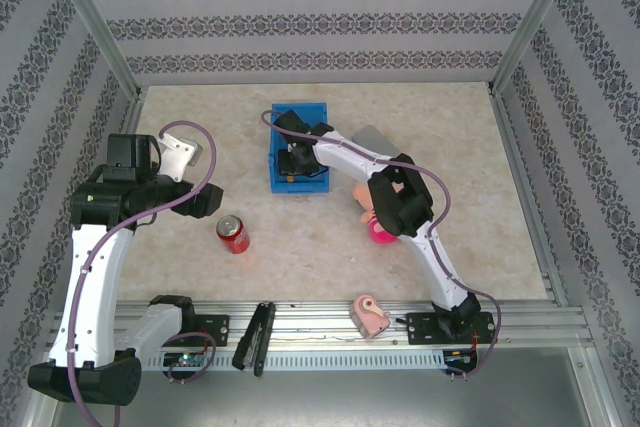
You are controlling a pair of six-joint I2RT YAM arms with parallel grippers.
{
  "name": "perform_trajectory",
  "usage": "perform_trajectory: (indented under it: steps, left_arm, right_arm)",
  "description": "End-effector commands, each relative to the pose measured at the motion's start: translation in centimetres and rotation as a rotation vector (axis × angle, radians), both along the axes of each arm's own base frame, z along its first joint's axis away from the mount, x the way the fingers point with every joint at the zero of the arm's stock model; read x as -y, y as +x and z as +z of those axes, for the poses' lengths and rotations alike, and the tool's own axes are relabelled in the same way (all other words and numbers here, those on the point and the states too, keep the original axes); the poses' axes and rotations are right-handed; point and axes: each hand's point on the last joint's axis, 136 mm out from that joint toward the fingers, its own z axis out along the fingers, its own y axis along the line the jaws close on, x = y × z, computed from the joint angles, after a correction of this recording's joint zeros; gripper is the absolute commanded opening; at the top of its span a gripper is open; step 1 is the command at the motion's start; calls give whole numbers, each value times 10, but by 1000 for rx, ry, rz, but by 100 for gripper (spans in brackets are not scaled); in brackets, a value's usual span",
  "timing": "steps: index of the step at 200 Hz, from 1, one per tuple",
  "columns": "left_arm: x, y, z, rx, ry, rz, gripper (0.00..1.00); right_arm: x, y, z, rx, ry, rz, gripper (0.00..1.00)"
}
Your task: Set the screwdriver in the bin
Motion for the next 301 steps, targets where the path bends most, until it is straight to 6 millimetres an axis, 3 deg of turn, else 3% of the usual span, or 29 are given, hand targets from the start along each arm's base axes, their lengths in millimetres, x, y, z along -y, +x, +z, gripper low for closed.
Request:
perform_trajectory:
  steps: [1, 31, 61, 87, 117, 128, 161, 180, 210, 241, 251, 266, 301]
  left_arm:
    - [0, 0, 0, -1, 2, 9, 99]
    - [-2, 2, -8, -21, 8, 18, 99]
    - [-5, 9, -13, -15, 4, 55, 99]
    - [-9, 22, -18, -1, -2, 106, 99]
    - [-19, 39, -26, 7, 5, 189, 99]
    - [-24, 45, -29, 11, 9, 224, 99]
    - [-41, 64, -39, 54, 18, 359, 99]
    - [-51, 73, -44, 99, 19, 435, 99]
    - [-61, 86, -51, 168, 27, 497, 99]
    - [-71, 97, -57, 264, 30, 548, 99]
    - [-73, 100, -60, 294, 28, 558, 99]
    - [-79, 105, -66, 342, 31, 583, 99]
    - [-89, 113, -89, 436, 54, 605, 99]
  right_arm:
    - [12, 11, 68, 121, 26, -13, 37]
    - [18, 9, 121, 207, 60, -1, 38]
    - [25, -7, 174, 301, 115, 23, 40]
    - [54, -28, 221, 422, 134, 4, 42]
    - [101, -55, 255, 570, 107, -27, 49]
    - [121, -64, 257, 603, 89, -50, 53]
    - [174, -83, 258, 734, -2, -66, 53]
    - [206, -89, 257, 808, -53, -132, 68]
    - [249, -91, 253, 866, -55, -245, 69]
    - [287, -87, 232, 831, -83, -343, 71]
    - [298, -87, 225, 824, -99, -375, 79]
    - [315, -85, 214, 816, -132, -421, 82]
    - [339, -75, 189, 827, -175, -473, 85]
